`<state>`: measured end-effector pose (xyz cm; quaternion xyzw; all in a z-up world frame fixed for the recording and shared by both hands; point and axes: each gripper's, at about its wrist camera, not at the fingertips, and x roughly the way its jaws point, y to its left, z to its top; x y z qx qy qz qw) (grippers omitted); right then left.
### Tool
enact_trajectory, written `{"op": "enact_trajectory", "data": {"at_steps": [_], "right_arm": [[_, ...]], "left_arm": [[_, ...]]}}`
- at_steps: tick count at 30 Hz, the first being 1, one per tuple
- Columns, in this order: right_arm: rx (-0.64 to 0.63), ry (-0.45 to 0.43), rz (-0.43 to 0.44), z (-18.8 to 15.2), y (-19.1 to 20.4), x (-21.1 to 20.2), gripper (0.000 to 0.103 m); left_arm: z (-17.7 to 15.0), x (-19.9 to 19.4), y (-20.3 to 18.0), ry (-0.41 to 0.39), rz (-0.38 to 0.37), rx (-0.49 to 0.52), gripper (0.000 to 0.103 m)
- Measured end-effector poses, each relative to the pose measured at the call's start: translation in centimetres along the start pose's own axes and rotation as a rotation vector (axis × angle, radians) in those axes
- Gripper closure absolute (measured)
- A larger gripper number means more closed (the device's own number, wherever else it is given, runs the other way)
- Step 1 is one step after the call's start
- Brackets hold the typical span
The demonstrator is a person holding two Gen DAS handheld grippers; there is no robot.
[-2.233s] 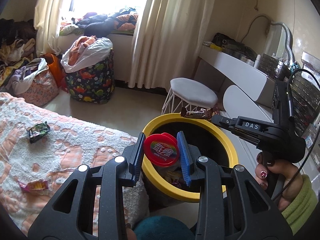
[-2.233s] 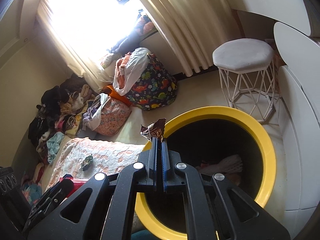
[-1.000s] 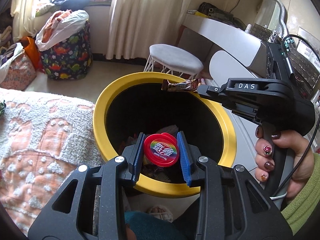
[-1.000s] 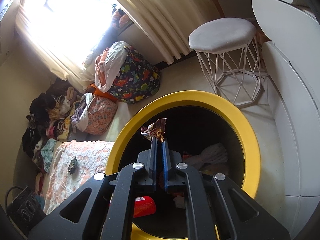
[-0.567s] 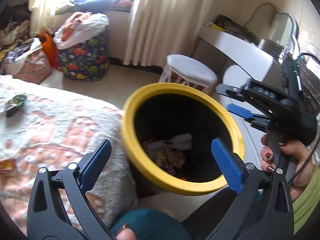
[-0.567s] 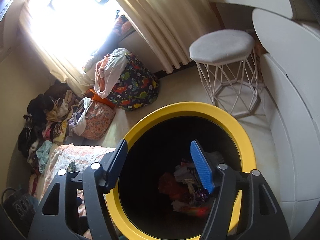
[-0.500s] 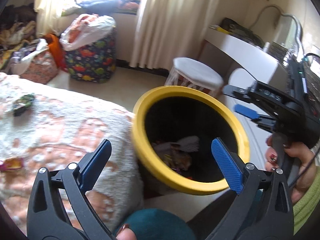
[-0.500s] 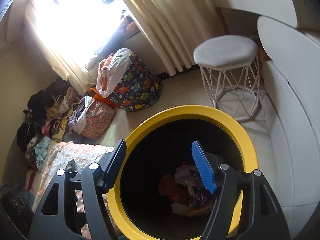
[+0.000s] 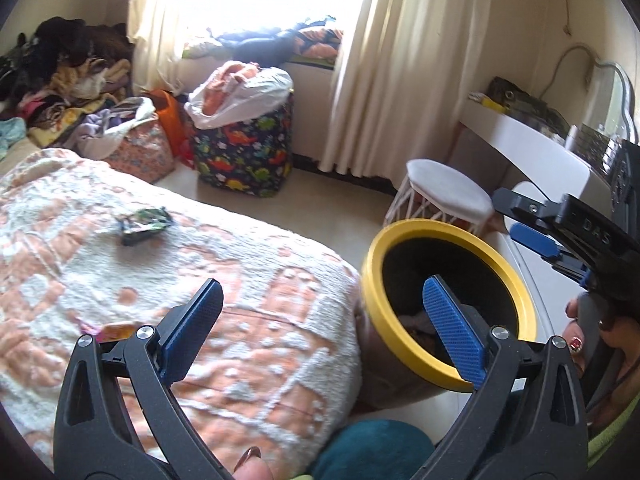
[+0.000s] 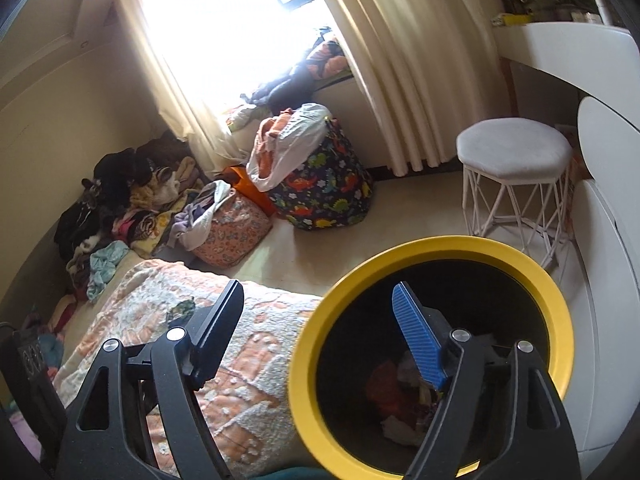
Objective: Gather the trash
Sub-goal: 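Move both tools back over the pink wrapper and green packet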
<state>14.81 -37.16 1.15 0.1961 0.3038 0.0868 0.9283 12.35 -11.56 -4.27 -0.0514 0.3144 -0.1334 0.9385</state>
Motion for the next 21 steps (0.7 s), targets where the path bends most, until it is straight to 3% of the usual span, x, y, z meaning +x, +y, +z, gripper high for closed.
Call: {"op": "enact_trajectory", "data": {"at_steps": [12, 21], "right_arm": [[-0.106, 0.056, 0.087, -0.7, 5.9, 2.0, 0.028], [-0.176, 0.138, 0.163, -1.5, 11.5, 6.3, 0.028]], "left_arm": [[0.3, -2.0, 6.0, -0.053, 0.117, -0.089, 0.011], [-1.2, -1.9, 12.3, -0.014, 0.209, -0.216, 0.011]]}}
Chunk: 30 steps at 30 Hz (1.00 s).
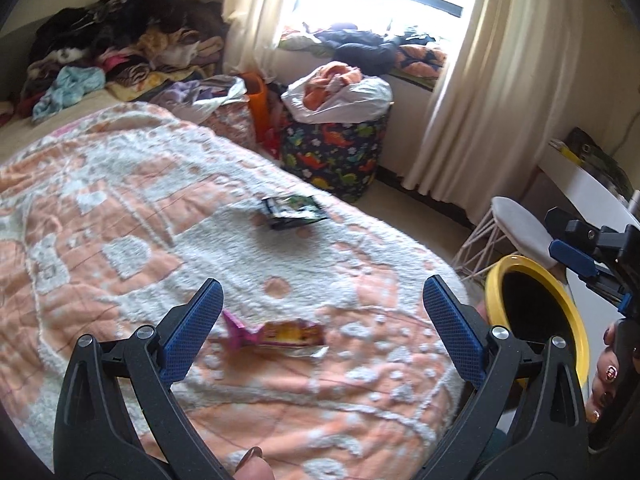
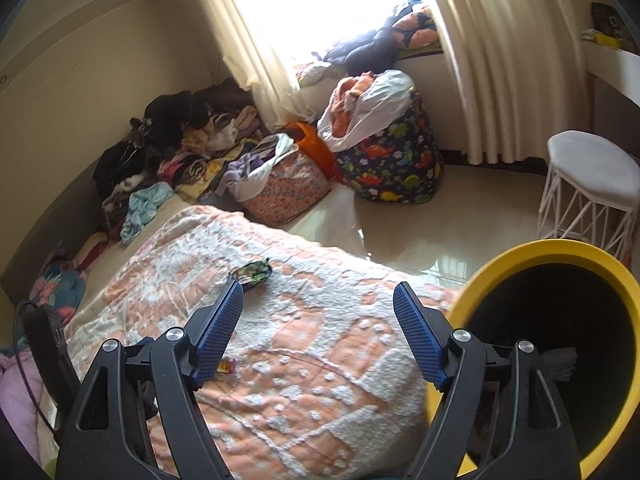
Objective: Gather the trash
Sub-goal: 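Move both tools back over the pink wrapper and green packet, then grasp the pink wrapper with the left tool while the right tool grasps the green packet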
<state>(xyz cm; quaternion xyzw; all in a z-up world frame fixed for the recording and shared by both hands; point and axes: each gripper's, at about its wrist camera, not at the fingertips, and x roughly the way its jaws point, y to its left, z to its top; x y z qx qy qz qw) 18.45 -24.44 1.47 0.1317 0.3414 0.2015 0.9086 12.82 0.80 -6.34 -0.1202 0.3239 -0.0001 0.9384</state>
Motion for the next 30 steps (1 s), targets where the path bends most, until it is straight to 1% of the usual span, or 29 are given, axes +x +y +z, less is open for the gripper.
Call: {"op": "enact_trajectory", "data": {"at_steps": [6, 8, 12, 17, 21, 25, 28, 30], "right_arm": [[-0.048, 0.052, 0.036, 0.8, 3.1, 4.1, 0.028], [-0.064, 0.071, 0.039, 1.1, 4.0, 5.7, 0.028], [-0.082, 0.117, 0.045, 1.3, 5.0, 8.9, 0.028], [-0.066, 0.173, 0.031, 1.3, 5.8, 12.7, 0.028], [-0.060, 0.202, 0.030, 1.2, 6.4, 15.2, 0.029], [-0.036, 0.243, 0.039, 0.9, 6.5, 17.7, 0.035], [0.000, 0.274, 0.042, 0.6, 6.2, 19.6, 0.040], [-0.005, 0.290, 0.033, 0.4, 6.2, 20.6, 0.044]], "left_arm": [[-0.8, 1.2, 3.3, 0.056, 0.017, -0.075, 0.011], [-1.2, 1.6, 4.4, 0.076, 0.006, -0.111, 0.011], [-1.8, 2.5, 5.4, 0.104, -0.012, -0.148, 0.012], [-2.8, 3.7, 6.1, 0.143, -0.032, -0.183, 0.019], [-3.2, 4.1, 6.4, 0.139, -0.047, -0.191, 0.023], [-3.4, 4.4, 6.3, 0.132, -0.064, -0.188, 0.032], [-3.9, 5.0, 6.1, 0.139, -0.053, -0.167, 0.039], [-4.1, 5.2, 5.9, 0.139, -0.048, -0.156, 0.043]]}}
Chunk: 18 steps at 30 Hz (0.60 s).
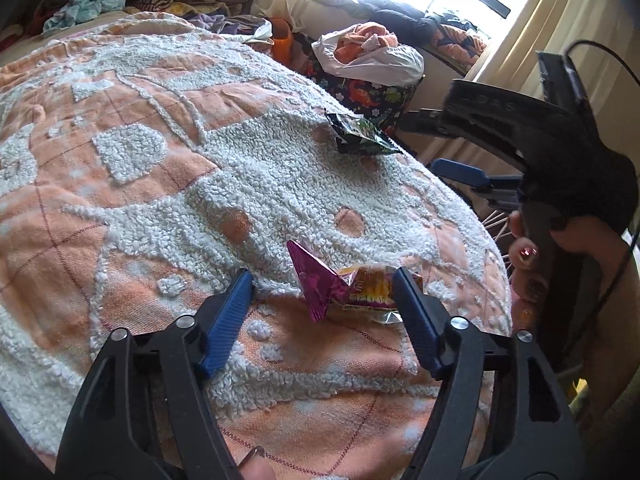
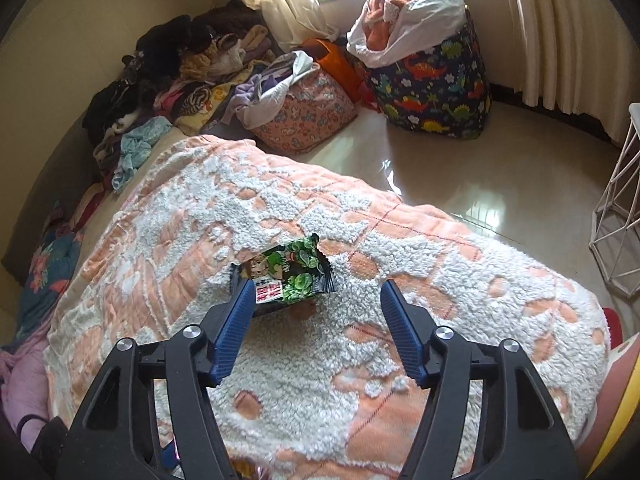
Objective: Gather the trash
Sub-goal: 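Grasp the pink wrapper with the left tool while the right tool grasps the green packet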
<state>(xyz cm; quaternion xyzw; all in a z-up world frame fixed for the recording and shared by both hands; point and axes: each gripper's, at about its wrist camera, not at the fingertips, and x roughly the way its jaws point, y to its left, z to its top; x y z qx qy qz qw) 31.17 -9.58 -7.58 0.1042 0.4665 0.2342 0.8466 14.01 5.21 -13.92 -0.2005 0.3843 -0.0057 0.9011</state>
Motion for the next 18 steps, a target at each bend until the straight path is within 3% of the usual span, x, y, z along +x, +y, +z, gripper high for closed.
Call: {"op": "enact_trajectory", "data": {"at_steps": [3, 6, 8, 14, 18], "right_arm": [[-0.001, 0.028, -0.001, 0.2, 0.0, 1.6, 0.051], [0.038, 0.060, 0.038, 0.2, -0.3, 2.8, 0.064], [0.062, 0.082, 0.085, 0.1, -0.4, 3.3, 0.091], [0.032, 0.032, 0.151, -1.2, 0.1, 1.1, 0.096], [0.021, -0.019, 0.136, -2.3, -0.5, -1.8, 0.098]], "left_arm": [[-0.2, 0.3, 0.1, 0.004, 0.009, 0.006, 0.052], [-0.2, 0.3, 0.5, 0.002, 0.011, -0.006, 0.061], [-0.2, 0.3, 0.7, 0.003, 0.007, -0.017, 0.065], [-0.1, 0.3, 1.1, 0.004, -0.002, -0.039, 0.075], [-0.1, 0.2, 1.2, 0.004, -0.010, -0.050, 0.079]]}}
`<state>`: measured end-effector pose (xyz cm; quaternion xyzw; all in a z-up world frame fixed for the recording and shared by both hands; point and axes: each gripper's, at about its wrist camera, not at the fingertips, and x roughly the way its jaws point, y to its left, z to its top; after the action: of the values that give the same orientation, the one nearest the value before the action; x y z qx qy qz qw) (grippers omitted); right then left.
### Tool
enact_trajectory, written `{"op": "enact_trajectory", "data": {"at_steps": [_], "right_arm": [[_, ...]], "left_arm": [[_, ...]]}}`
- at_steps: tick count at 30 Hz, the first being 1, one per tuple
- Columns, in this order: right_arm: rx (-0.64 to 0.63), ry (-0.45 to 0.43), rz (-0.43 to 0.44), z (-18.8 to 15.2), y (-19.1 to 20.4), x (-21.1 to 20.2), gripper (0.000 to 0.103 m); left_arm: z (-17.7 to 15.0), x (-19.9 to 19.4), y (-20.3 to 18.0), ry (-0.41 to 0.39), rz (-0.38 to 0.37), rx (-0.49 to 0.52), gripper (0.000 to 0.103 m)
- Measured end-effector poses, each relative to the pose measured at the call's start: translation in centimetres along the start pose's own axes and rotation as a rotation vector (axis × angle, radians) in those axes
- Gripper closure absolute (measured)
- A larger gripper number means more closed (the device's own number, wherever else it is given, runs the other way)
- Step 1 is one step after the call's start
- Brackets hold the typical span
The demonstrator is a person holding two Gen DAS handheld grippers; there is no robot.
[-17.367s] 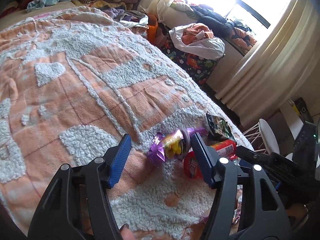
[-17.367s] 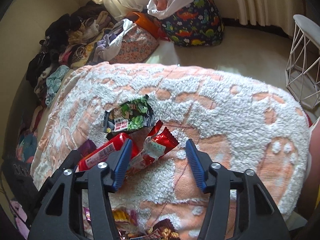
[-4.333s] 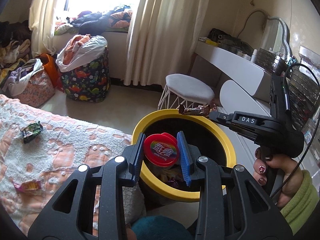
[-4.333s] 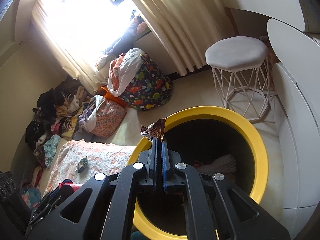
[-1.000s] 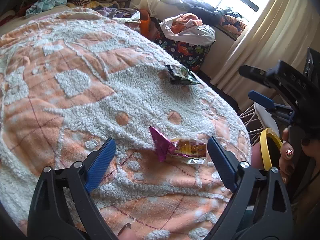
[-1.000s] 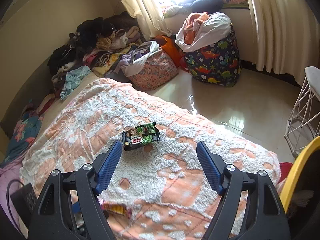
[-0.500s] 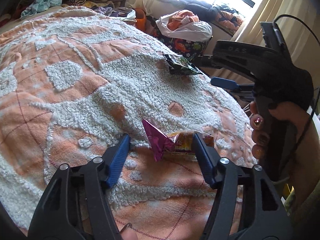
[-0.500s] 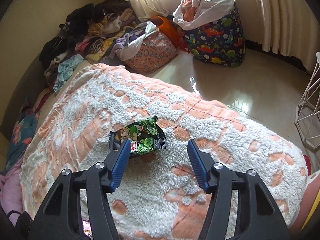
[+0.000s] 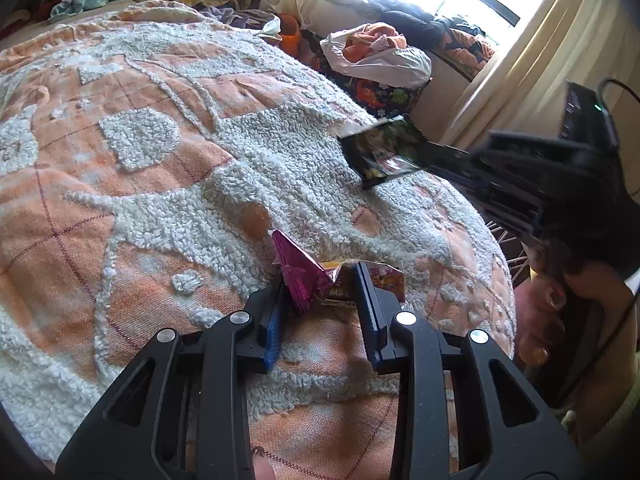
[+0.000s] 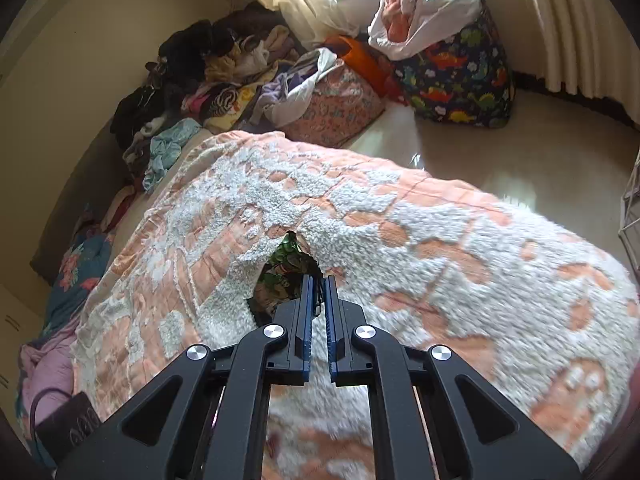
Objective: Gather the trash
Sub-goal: 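Grasp the pink wrapper with the left tool while the right tool grasps the green packet, then lift and carry the pink wrapper and green packet over the yellow bin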
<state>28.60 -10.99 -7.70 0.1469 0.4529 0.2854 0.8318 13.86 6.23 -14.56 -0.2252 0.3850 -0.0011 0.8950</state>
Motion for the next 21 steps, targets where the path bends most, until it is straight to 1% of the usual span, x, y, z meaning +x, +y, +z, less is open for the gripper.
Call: {"op": "enact_trajectory", "data": {"at_steps": [7, 9, 14, 17, 21], "right_arm": [[-0.003, -0.112, -0.058, -1.7, -1.3, -6.5, 0.099], [-0.011, -0.130, -0.067, -2.2, -1.6, -7.9, 0.099], [0.006, -0.170, -0.070, -3.9, -2.8, -11.6, 0.099], [0.028, -0.176, -0.071, -4.6, -3.5, -13.2, 0.099], [0.036, -0.200, -0.082, -5.2, -4.3, -15.4, 0.099]], "left_arm": [[0.1, -0.7, 0.0, -0.008, -0.002, -0.003, 0.085], [0.1, -1.2, -0.2, -0.013, -0.002, -0.004, 0.088], [0.4, -3.2, -1.8, -0.054, -0.026, 0.017, 0.088], [0.8, -4.1, -2.9, -0.075, -0.042, 0.037, 0.088], [0.9, -4.8, -4.4, -0.085, -0.065, 0.058, 0.088]]}}
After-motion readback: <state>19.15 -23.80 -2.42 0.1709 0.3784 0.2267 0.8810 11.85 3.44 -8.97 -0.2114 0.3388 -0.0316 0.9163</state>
